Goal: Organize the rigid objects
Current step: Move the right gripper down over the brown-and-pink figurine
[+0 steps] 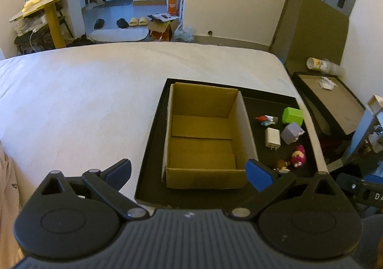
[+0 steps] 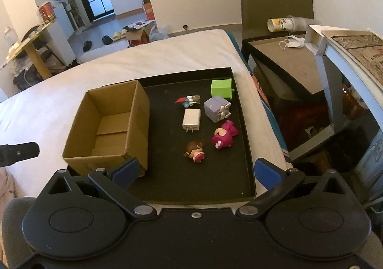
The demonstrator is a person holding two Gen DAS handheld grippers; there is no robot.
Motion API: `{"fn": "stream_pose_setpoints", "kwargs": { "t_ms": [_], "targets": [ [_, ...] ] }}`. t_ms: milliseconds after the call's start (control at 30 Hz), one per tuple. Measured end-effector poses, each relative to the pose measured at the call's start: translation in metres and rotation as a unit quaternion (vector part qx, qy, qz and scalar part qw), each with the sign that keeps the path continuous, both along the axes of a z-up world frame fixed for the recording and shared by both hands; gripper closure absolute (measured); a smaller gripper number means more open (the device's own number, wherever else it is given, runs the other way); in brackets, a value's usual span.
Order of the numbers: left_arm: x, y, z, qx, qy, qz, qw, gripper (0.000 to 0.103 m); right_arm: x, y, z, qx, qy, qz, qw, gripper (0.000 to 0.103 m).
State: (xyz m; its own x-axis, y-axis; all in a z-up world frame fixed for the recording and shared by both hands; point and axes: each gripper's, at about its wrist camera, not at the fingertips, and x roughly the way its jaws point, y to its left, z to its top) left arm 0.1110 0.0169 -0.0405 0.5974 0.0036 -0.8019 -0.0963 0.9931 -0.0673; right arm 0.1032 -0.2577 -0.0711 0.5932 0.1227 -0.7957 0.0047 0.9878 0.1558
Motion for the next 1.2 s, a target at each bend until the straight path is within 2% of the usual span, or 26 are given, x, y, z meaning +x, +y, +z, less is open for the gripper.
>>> {"fn": "stream_pose_setpoints", "kwargs": {
  "t_ms": [267,333,400,500,700,767,967,1200],
  "targets": [
    [0.019,0.012,-0.012,-0.011,0.017,0.012,0.9997,0.003,0.022,-0.002,-0.011,0.014,-0.001,0.003,1.0,0.0],
    [0.023,0.014,-0.018,-0.012,0.023,0.013,0.9996,0.005,0.029,0.0,-0.016,0.012,0.006,0.007,1.0,0.0],
    [0.03,0.017,-0.023,-0.015,0.03,0.015,0.9993,0.011,0.035,0.001,-0.02,0.015,0.011,0.009,1.0,0.0],
    [0.037,0.021,-0.033,-0.022,0.046,0.023,0.9985,0.02,0.044,0.001,-0.029,0.022,0.023,0.009,0.999,0.009],
    [0.049,0.026,-0.048,-0.021,0.062,0.03,0.9974,0.028,0.055,-0.002,-0.043,0.029,0.041,0.006,0.999,0.015],
    [0.053,0.029,-0.054,-0.024,0.066,0.036,0.9968,0.032,0.059,-0.004,-0.046,0.036,0.043,0.008,0.998,0.022],
    [0.066,0.041,-0.071,-0.036,0.08,0.054,0.9947,0.041,0.074,-0.009,-0.065,0.066,0.074,-0.004,0.995,0.034],
    [0.081,0.048,-0.087,-0.045,0.09,0.064,0.9929,0.046,0.089,-0.002,-0.088,0.057,0.101,-0.012,0.993,0.035]
  ]
}}
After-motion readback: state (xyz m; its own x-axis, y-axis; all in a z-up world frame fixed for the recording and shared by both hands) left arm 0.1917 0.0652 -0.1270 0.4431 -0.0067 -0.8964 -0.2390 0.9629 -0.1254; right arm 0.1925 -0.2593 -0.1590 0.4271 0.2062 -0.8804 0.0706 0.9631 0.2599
